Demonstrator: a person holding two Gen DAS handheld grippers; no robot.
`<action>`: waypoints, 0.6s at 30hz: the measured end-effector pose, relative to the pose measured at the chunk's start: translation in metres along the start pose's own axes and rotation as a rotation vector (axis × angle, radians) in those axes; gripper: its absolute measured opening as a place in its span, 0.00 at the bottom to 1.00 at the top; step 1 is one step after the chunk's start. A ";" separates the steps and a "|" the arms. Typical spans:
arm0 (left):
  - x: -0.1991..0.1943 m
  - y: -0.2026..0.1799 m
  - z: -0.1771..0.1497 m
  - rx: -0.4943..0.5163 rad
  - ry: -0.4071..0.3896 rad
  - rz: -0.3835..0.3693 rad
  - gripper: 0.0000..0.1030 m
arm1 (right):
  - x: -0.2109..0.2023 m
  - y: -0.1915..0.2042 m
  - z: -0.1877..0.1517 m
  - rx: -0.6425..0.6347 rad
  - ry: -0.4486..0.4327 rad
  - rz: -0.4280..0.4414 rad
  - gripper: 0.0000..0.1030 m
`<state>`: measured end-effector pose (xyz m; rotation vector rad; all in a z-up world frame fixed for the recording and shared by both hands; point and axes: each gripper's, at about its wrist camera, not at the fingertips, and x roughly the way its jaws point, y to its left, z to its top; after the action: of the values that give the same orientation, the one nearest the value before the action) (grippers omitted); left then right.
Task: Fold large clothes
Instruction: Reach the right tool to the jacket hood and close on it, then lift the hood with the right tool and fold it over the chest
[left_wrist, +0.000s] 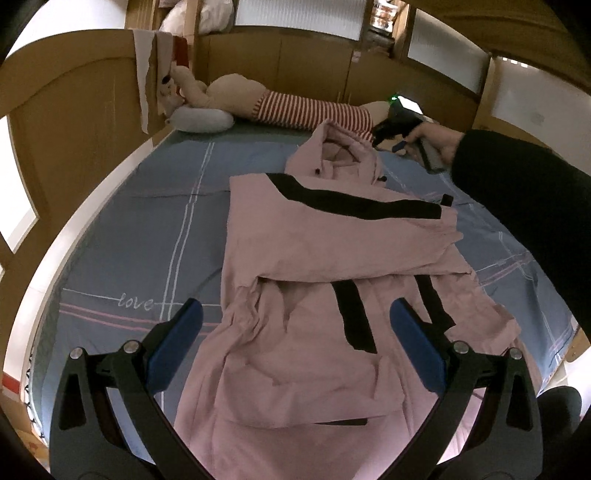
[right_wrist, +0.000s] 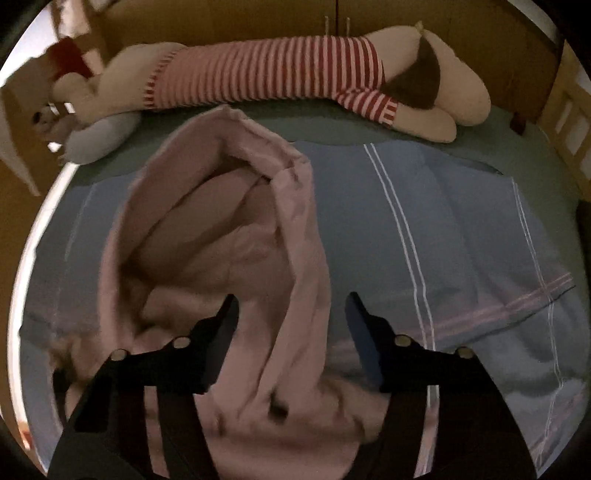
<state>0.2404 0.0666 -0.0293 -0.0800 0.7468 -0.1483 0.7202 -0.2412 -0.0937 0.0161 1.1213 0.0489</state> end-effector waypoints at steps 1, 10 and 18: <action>0.002 0.000 0.000 0.003 0.006 0.000 0.98 | 0.008 0.001 0.005 0.001 0.006 0.001 0.52; 0.019 0.001 -0.004 0.001 0.063 -0.008 0.98 | 0.058 0.005 0.022 -0.003 0.050 -0.033 0.29; 0.025 -0.007 -0.008 0.029 0.077 0.001 0.98 | 0.015 0.001 0.008 -0.060 -0.081 -0.027 0.04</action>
<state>0.2526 0.0552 -0.0508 -0.0462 0.8212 -0.1617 0.7342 -0.2395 -0.1035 -0.0499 1.0386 0.0573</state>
